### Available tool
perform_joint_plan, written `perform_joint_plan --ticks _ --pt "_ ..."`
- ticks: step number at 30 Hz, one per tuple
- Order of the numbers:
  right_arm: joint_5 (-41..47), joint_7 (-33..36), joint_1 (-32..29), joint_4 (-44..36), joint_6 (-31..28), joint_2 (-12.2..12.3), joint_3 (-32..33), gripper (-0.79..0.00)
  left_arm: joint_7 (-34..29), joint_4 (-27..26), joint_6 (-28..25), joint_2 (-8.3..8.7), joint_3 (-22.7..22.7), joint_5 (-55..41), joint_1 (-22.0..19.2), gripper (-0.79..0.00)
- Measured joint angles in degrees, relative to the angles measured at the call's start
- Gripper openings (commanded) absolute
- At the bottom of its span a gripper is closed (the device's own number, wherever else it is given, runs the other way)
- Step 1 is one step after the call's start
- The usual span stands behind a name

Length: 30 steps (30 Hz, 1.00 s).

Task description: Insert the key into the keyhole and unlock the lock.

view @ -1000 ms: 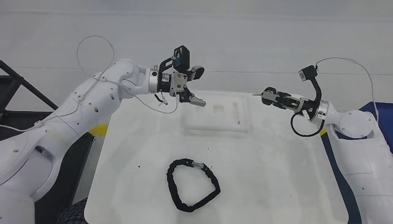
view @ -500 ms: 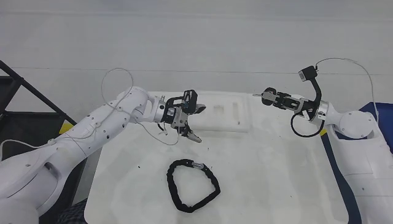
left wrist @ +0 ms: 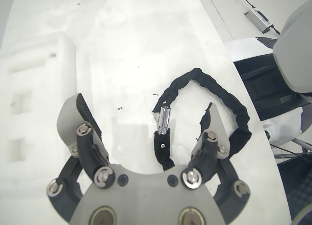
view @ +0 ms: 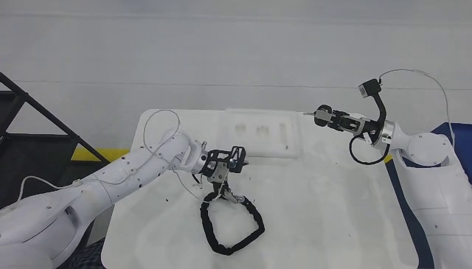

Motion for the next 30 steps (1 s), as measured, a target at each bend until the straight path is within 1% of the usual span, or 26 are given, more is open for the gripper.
perform_joint_plan --ticks 4,9,10,25,28,30 --pt "0.0 0.0 0.0 0.0 0.0 0.0 0.0 -0.785 -2.95 -0.5 0.0 -0.4 0.0 -1.84 1.35 0.0" --pt "0.0 0.0 0.0 0.0 0.0 0.0 0.0 -0.785 -8.86 -0.15 0.0 -0.71 0.0 -6.48 1.58 0.0" --pt "0.0 0.0 0.0 0.0 0.0 0.0 0.0 -0.785 -9.27 -0.11 0.0 -0.72 0.0 -6.69 1.56 0.0" --pt "0.0 0.0 0.0 0.0 0.0 0.0 0.0 -0.785 -8.78 -0.11 0.01 -0.72 0.0 -6.42 1.57 0.0" --pt "0.0 0.0 0.0 0.0 0.0 0.0 0.0 -0.785 -7.36 0.62 1.88 -0.66 -0.7 -6.16 3.01 0.0" --pt "0.0 0.0 0.0 0.0 0.0 0.0 0.0 -0.785 -4.78 1.41 4.15 -0.48 -1.62 -4.3 4.4 0.0"
